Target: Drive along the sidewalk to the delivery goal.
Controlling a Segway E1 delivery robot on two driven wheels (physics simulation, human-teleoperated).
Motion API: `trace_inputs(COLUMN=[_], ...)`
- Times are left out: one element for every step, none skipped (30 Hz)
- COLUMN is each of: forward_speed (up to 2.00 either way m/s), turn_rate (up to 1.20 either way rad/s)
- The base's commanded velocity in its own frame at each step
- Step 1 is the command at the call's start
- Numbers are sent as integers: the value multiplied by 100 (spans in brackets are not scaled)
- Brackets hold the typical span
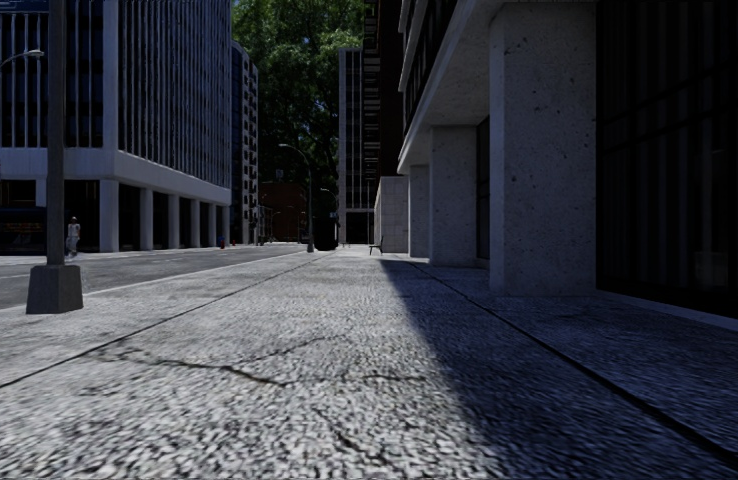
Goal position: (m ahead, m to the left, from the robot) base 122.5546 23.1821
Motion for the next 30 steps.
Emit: trace_inputs(forward_speed=[200, 200, 200, 200, 200, 200, 200, 200, 200, 200, 200, 200, 200, 200, 200, 200, 200, 200, 200, 200, 200, 200, 200, 200, 200, 200, 200, 200, 200, 200], turn_rate=[0, 0, 0, 0, 0, 0, 0, 0, 0, 0, 0, 0, 0, 0, 0, 0, 0, 0, 0, 0, 0, 0, 0, 0, 0, 0, 0, 0, 0, 0])
